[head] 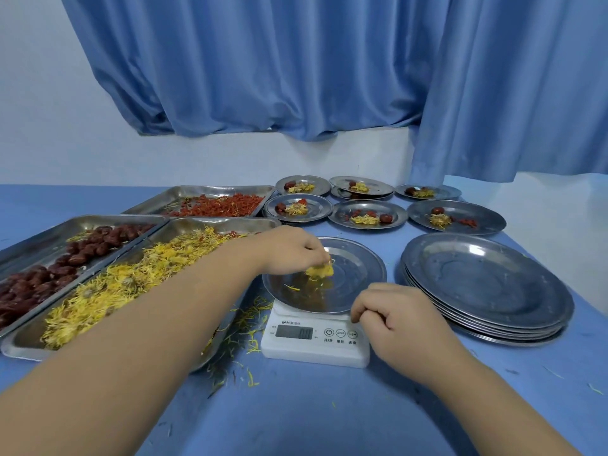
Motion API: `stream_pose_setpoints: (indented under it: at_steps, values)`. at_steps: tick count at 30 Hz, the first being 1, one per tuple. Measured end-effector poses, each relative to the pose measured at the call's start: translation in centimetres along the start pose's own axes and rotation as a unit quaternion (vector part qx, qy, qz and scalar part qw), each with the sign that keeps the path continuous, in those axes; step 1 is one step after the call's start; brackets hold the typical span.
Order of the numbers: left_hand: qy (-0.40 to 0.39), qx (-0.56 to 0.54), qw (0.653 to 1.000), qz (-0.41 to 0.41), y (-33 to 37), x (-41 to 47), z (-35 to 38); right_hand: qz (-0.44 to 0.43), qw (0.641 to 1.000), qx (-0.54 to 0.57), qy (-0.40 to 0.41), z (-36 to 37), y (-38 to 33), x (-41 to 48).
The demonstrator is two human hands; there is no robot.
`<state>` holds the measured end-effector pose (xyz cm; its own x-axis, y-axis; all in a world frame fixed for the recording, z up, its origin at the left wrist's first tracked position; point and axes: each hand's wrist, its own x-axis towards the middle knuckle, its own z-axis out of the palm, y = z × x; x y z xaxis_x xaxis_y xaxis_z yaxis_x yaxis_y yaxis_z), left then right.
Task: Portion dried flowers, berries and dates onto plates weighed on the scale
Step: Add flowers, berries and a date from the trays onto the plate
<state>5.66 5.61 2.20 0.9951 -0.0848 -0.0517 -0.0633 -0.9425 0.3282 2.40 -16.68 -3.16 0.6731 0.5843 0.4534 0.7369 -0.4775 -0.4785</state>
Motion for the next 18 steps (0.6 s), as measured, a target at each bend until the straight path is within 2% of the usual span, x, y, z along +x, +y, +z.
stream_pose_setpoints:
  at_steps: [5,11,18]
  values:
    - [0.048,-0.086,0.995,-0.010,-0.4,-0.9,-0.5,-0.004,1.000,-0.003,-0.010,0.3,-0.3,0.0]
    - [0.067,-0.229,0.971,-0.009,-0.4,-2.5,-1.1,-0.003,1.000,0.000,-0.003,0.1,-0.4,-0.3]
    - [0.102,-0.265,0.959,0.006,-0.9,-4.3,-1.4,0.000,1.000,-0.004,0.017,0.1,-0.4,-0.6]
